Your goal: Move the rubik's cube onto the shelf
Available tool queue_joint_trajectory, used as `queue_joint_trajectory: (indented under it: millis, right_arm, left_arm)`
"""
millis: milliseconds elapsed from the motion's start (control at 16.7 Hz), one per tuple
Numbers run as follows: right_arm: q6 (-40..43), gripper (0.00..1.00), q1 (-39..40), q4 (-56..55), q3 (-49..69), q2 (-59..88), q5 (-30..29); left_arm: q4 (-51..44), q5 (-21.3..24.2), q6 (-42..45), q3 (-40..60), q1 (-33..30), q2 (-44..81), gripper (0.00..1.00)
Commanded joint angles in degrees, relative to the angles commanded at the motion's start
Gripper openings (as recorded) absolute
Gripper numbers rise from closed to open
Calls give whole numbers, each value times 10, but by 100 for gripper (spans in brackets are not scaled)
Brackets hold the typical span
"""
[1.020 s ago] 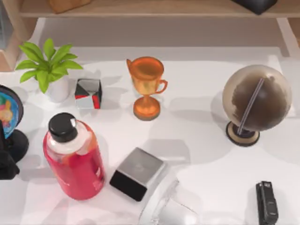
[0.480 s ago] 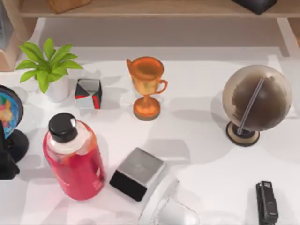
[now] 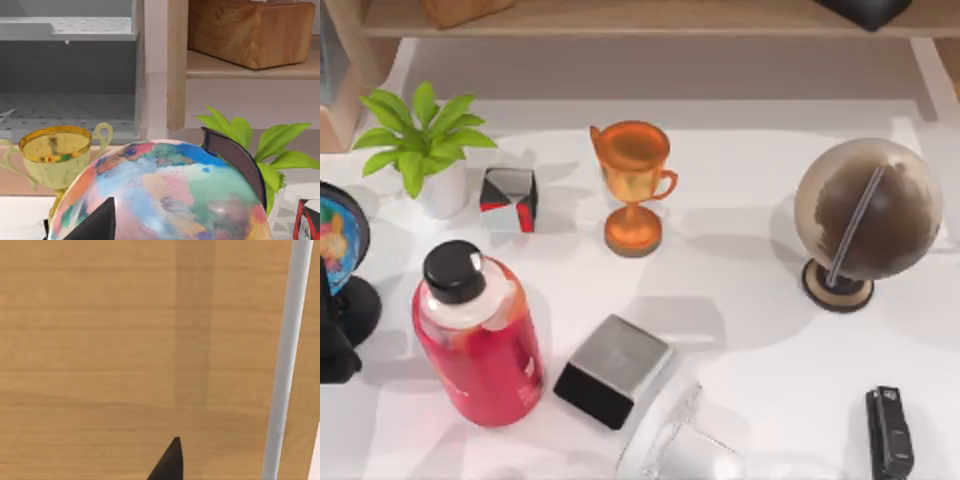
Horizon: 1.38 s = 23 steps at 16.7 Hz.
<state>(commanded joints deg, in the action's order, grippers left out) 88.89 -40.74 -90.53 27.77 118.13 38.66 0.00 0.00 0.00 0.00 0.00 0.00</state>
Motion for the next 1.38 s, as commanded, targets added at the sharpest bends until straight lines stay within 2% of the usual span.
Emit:
queue_joint_trajectory:
  millis: [60, 120, 660, 960, 1380]
  right_arm:
    - [0, 98, 0, 0, 0, 0, 0]
    - [0, 100, 0, 0, 0, 0, 0]
    - [0, 100, -1, -1, -1, 0, 1]
    - [0, 100, -27, -25, -35, -10, 28]
    - [-4, 100, -40, -9, -17, -20, 14]
  left_arm:
    - [0, 0, 0, 0, 0, 0, 100]
    - [0, 0, 0, 0, 0, 0, 100]
    - [0, 0, 0, 0, 0, 0, 100]
    - [0, 0, 0, 0, 0, 0, 100]
    - [0, 0, 0, 0, 0, 0, 100]
